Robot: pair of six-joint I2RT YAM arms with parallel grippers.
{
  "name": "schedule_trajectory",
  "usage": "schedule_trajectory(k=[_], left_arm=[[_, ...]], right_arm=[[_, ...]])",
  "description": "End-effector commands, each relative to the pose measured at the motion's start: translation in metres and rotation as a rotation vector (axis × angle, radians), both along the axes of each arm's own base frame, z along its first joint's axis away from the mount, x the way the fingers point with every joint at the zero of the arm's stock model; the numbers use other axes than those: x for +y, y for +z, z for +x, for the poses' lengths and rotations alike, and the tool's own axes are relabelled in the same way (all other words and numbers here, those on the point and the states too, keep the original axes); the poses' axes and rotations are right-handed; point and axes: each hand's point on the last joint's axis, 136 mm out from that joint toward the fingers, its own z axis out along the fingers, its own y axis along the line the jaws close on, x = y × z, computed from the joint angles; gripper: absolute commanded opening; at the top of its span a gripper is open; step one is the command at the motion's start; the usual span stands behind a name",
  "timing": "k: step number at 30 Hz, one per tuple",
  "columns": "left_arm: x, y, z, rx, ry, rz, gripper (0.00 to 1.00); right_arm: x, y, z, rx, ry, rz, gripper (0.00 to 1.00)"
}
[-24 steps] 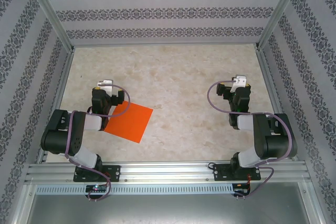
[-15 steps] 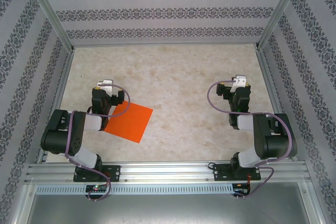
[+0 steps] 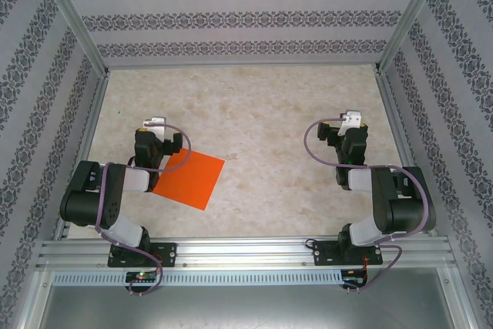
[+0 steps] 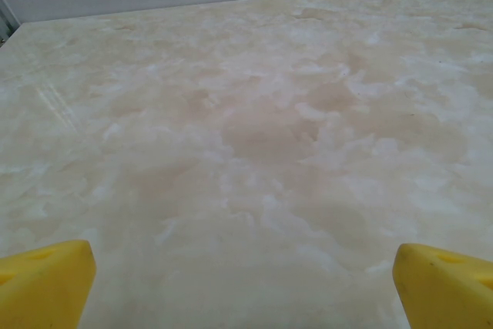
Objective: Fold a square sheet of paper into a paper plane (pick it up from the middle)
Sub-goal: Move the square sheet of paper to the center of the table.
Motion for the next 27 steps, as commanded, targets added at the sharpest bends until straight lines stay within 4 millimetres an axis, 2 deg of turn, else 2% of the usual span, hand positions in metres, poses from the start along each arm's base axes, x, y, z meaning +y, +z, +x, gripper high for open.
schedule_trajectory(k=[1, 18, 24, 27], left_arm=[[0.003, 0.017, 0.008, -0.058, -0.003, 0.001, 1.00], [0.002, 0.017, 0.008, -0.057, -0.004, 0.001, 1.00], [0.003, 0.018, 0.008, -0.061, -0.003, 0.001, 1.00], [0.007, 0.027, 0.005, -0.071, 0.021, -0.004, 1.00]], right_arm=[[0.002, 0.010, 0.004, -0.033, 0.017, 0.000, 0.98], [0.002, 0.009, 0.004, -0.030, 0.017, 0.001, 0.98], [-0.005, 0.009, 0.003, -0.032, -0.011, 0.013, 0.98], [-0.003, 0.010, 0.004, -0.032, 0.001, 0.014, 0.98]])
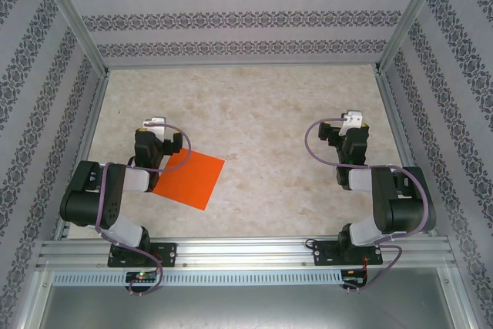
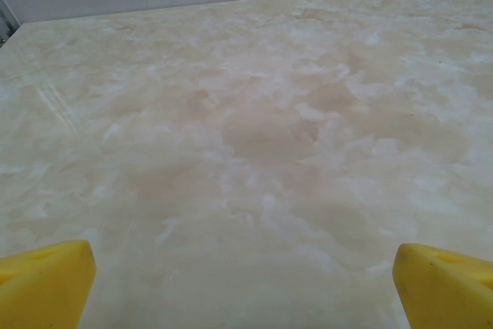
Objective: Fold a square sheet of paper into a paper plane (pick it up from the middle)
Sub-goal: Move the square sheet of paper to the center of the table.
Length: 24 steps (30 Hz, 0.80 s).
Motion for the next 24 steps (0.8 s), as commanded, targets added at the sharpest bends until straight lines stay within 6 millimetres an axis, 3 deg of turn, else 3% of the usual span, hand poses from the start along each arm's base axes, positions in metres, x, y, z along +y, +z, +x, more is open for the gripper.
schedule_trajectory(k=[1, 4, 8, 15, 19, 24], left_arm=[[0.011, 0.031, 0.005, -0.062, 0.051, -0.003, 1.00], [0.012, 0.045, 0.000, -0.056, 0.058, -0.015, 1.00], [0.024, 0.059, -0.021, -0.114, 0.124, -0.069, 1.00], [0.013, 0.089, -0.028, -0.140, 0.092, -0.199, 1.00], [0.010, 0.102, -0.030, -0.116, 0.093, -0.255, 1.00], [0.008, 0.117, -0.038, -0.108, 0.082, -0.269, 1.00]], right_arm=[[0.004, 0.010, 0.005, -0.024, 0.031, 0.007, 0.98], [0.003, 0.012, 0.003, -0.032, 0.019, 0.000, 0.98], [0.006, 0.023, 0.005, -0.020, 0.021, -0.017, 0.98], [-0.006, 0.038, -0.012, 0.231, -0.162, 0.104, 0.98], [0.013, 0.041, -0.028, 0.313, -0.177, 0.379, 0.98], [0.063, 0.041, -0.035, 0.389, 0.018, 0.651, 0.98]])
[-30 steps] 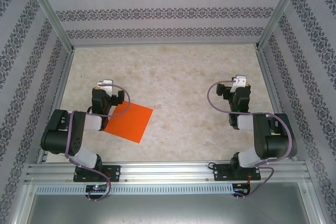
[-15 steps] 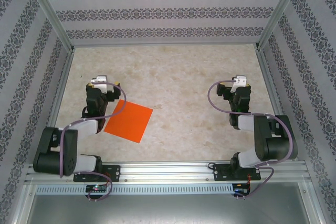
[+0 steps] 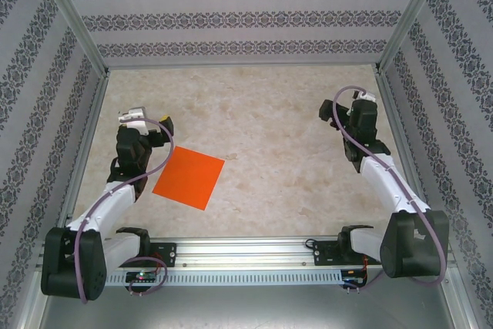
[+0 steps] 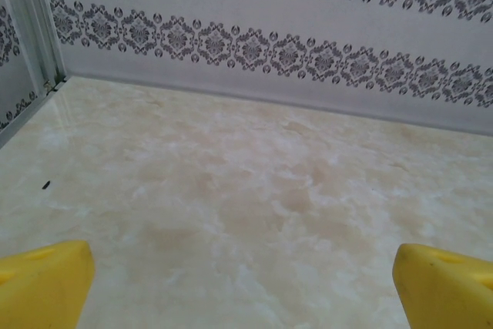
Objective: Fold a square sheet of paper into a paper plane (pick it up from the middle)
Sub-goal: Move the square sheet of paper to the center of the table.
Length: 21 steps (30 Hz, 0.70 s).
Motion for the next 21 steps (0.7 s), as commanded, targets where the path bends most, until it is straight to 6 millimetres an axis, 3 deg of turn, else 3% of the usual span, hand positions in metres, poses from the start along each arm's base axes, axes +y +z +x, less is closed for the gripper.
schedule_trajectory(k=[1, 7, 11, 17, 21], left_arm=[[-0.001, 0.007, -0.006, 0.036, -0.011, -0.048, 1.00], [-0.005, 0.001, -0.011, 0.140, -0.005, -0.145, 1.00], [-0.002, -0.015, -0.022, 0.275, 0.096, -0.330, 1.00], [-0.007, -0.033, -0.046, 0.461, 0.094, -0.343, 1.00], [-0.003, -0.033, -0.056, 0.510, 0.113, -0.309, 1.00]], right_arm=[[0.043, -0.032, -0.024, 0.163, 0.108, 0.293, 0.98], [0.113, -0.035, -0.042, 0.231, 0.260, 0.390, 0.98], [0.181, -0.042, -0.058, 0.294, 0.354, 0.366, 0.98], [0.300, -0.057, -0.099, 0.381, 0.525, 0.356, 0.91], [0.370, -0.069, -0.133, 0.439, 0.636, 0.378, 0.85]])
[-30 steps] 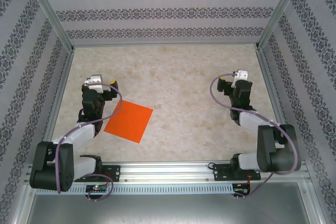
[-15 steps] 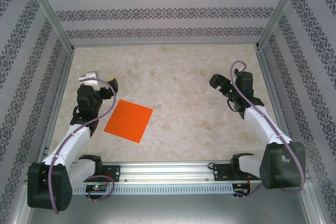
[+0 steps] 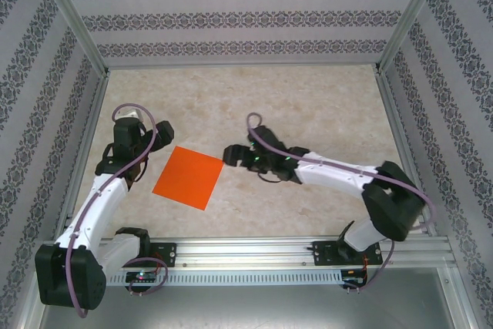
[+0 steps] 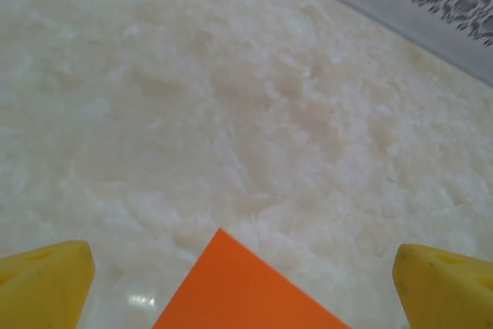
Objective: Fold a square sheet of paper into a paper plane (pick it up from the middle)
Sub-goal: Move the square sheet of paper to the center of the table.
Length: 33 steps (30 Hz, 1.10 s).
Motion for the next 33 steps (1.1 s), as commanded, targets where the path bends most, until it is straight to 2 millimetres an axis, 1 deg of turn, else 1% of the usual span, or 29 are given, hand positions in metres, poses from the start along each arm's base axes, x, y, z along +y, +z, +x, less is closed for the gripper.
schedule_trajectory(k=[1, 2, 3, 4, 6, 8, 9, 12, 14, 15, 19, 21, 25, 28, 30, 33], left_arm=[[0.008, -0.006, -0.018, 0.102, 0.032, -0.002, 1.00], [0.009, -0.006, -0.019, 0.109, 0.032, 0.007, 1.00], [0.010, -0.007, -0.020, 0.113, 0.041, 0.012, 1.00], [0.011, -0.006, -0.019, 0.111, 0.045, 0.016, 1.00], [0.015, -0.003, -0.018, 0.106, 0.050, 0.036, 1.00], [0.023, -0.002, -0.020, 0.112, 0.087, 0.066, 1.00], [0.026, 0.000, -0.020, 0.112, 0.102, 0.077, 1.00], [0.031, 0.002, -0.021, 0.107, 0.130, 0.087, 1.00], [0.030, 0.001, -0.021, 0.109, 0.127, 0.082, 1.00], [0.029, 0.001, -0.020, 0.107, 0.118, 0.077, 1.00], [0.016, 0.005, -0.018, 0.094, 0.051, 0.042, 1.00], [0.008, 0.008, -0.016, 0.078, 0.013, 0.010, 1.00], [-0.002, 0.010, -0.015, 0.074, -0.005, -0.058, 1.00], [-0.028, 0.016, -0.011, 0.039, -0.136, -0.132, 1.00], [-0.045, 0.019, -0.010, 0.020, -0.210, -0.206, 1.00], [-0.063, 0.019, -0.008, 0.013, -0.283, -0.300, 1.00]], right_arm=[[0.053, 0.005, -0.014, 0.019, 0.012, 0.082, 0.85], [0.072, 0.001, -0.022, 0.042, 0.050, 0.102, 0.81], [0.088, -0.004, -0.028, 0.065, 0.082, 0.104, 0.74], [0.099, -0.007, -0.032, 0.077, 0.096, 0.105, 0.73], [0.124, -0.012, -0.042, 0.091, 0.127, 0.125, 0.73], [0.140, -0.023, -0.045, 0.125, 0.153, 0.127, 0.71], [0.143, -0.031, -0.045, 0.141, 0.144, 0.113, 0.70], [0.146, -0.046, -0.042, 0.164, 0.114, 0.114, 0.67], [0.145, -0.057, -0.043, 0.186, 0.119, 0.082, 0.67], [0.142, -0.064, -0.042, 0.195, 0.117, 0.052, 0.67], [0.125, -0.082, -0.044, 0.214, 0.116, -0.032, 0.65], [0.103, -0.095, -0.041, 0.227, 0.086, -0.101, 0.66], [0.062, -0.108, -0.035, 0.234, 0.050, -0.185, 0.65], [0.026, -0.113, -0.029, 0.243, 0.024, -0.236, 0.66], [0.002, -0.112, -0.026, 0.239, 0.023, -0.261, 0.66], [-0.045, -0.111, -0.023, 0.241, -0.017, -0.343, 0.66]])
